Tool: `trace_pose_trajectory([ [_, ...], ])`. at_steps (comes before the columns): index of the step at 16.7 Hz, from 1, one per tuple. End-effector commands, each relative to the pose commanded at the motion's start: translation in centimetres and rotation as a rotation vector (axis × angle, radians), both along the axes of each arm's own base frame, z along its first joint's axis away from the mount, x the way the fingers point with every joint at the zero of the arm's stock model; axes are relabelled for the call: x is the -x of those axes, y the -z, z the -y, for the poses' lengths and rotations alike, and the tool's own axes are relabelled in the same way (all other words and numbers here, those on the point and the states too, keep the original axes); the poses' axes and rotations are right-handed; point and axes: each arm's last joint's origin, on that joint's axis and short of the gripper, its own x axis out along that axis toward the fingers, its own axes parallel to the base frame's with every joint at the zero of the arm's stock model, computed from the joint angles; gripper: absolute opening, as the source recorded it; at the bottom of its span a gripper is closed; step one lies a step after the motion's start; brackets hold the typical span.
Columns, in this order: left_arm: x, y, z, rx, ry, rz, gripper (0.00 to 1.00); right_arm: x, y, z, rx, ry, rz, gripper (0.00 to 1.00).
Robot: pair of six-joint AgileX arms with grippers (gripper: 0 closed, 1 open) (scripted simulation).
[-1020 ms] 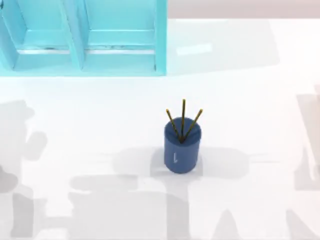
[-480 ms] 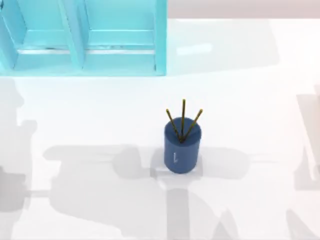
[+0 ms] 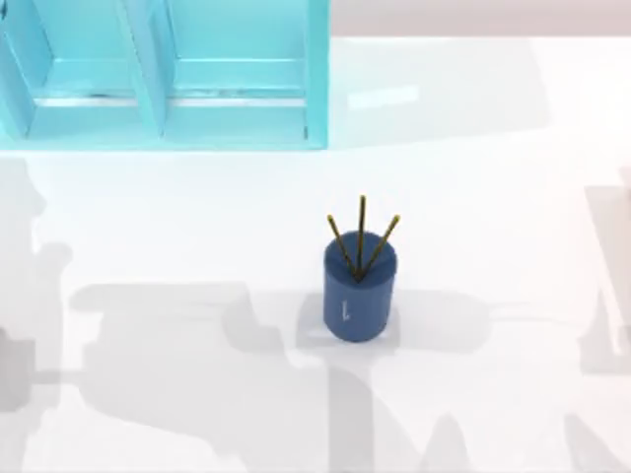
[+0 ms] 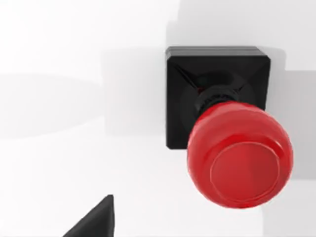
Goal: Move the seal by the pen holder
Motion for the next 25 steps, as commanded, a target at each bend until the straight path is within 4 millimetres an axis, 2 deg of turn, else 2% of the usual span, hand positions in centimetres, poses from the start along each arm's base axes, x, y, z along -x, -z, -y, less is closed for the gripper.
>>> trace_pose_trajectory([
  [5,-0.2,5.9,-0.1,-0.004,0.000,0.015,1.00,0.0,0.0,0.0,0.000,0.000,0.000,1.00],
  [7,0.0,7.5,-0.1,-0.002,0.000,0.008,1.00,0.0,0.0,0.0,0.000,0.000,0.000,1.00],
  [12,0.2,8.0,-0.1,-0.001,0.000,0.004,1.00,0.0,0.0,0.0,0.000,0.000,0.000,1.00],
  [25,0.2,8.0,-0.1,-0.001,0.000,0.004,0.02,0.0,0.0,0.0,0.000,0.000,0.000,1.00],
])
